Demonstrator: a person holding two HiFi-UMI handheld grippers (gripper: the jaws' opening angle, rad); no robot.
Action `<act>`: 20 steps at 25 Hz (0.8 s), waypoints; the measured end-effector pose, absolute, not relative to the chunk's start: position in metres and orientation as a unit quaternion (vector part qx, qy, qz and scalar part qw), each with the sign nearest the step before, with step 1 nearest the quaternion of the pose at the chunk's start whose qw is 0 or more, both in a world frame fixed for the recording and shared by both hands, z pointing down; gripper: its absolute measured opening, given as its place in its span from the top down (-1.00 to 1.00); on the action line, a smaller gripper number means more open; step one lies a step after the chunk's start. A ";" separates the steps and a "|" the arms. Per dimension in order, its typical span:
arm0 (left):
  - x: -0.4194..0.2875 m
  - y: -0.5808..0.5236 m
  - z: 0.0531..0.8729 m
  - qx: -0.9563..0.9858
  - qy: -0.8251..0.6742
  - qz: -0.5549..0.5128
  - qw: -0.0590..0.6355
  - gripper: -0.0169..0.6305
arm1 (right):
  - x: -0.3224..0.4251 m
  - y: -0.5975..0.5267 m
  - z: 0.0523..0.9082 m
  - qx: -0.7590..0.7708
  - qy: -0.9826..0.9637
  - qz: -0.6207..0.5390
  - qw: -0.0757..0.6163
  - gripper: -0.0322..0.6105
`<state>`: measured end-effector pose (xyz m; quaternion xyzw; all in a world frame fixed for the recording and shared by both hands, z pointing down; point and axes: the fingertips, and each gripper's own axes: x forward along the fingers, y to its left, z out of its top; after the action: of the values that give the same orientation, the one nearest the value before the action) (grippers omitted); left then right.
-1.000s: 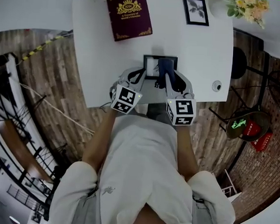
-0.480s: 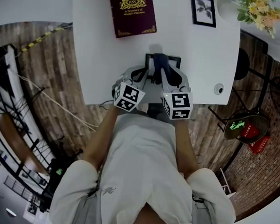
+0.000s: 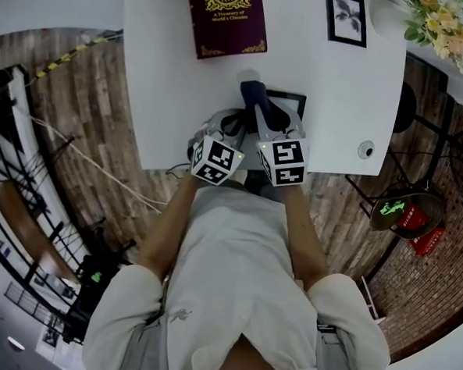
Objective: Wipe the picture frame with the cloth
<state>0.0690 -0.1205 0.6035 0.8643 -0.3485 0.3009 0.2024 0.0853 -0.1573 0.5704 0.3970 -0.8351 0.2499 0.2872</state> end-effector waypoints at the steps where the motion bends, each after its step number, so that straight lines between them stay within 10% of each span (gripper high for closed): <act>1: 0.069 -0.120 0.604 0.864 -0.349 0.300 0.203 0.89 | 0.083 -0.158 0.573 0.394 -0.835 0.251 0.289 0.70; 20: 0.068 -0.121 0.604 0.861 -0.352 0.301 0.208 0.89 | 0.081 -0.160 0.599 0.392 -0.822 0.236 0.339 0.70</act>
<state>0.0676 -0.1206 0.6044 0.8615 -0.3518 0.3010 0.2084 0.0812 -0.1599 0.5994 0.3918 -0.8220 0.2363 0.3390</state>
